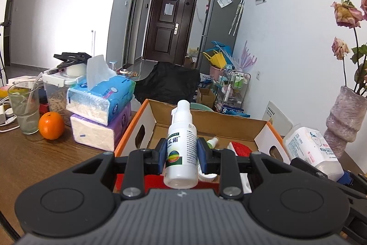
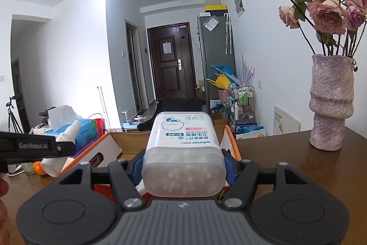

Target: Organize rigid objects

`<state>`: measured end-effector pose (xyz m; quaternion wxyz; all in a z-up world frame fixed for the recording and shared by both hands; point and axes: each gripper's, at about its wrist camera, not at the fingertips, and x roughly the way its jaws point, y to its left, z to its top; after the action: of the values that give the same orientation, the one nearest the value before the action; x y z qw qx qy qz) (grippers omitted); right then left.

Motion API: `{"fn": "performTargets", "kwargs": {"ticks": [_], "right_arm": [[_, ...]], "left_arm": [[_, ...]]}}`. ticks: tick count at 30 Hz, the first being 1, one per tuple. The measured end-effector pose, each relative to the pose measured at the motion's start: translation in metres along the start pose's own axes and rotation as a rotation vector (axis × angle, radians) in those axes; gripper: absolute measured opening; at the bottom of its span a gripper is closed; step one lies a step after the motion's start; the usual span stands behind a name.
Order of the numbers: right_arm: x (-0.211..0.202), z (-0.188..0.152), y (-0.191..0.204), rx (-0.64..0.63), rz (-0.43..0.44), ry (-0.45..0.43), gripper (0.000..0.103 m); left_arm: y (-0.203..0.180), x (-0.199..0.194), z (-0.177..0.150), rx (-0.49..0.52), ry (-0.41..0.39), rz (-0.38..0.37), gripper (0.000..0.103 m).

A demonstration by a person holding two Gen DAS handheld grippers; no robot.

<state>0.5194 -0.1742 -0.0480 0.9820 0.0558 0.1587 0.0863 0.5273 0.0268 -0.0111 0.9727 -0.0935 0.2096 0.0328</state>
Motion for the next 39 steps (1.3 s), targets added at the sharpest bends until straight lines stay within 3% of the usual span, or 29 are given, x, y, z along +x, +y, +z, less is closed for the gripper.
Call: {"fn": "performTargets", "kwargs": {"ticks": [21, 39], "right_arm": [[0.064, 0.009, 0.000, -0.020, -0.006, 0.028, 0.065], [0.105, 0.003, 0.002, -0.036, -0.012, 0.109, 0.065]], "left_arm": [[-0.015, 0.077, 0.020, 0.075, 0.004, 0.039, 0.029], [-0.011, 0.126, 0.007, 0.130, 0.089, 0.100, 0.029]]}}
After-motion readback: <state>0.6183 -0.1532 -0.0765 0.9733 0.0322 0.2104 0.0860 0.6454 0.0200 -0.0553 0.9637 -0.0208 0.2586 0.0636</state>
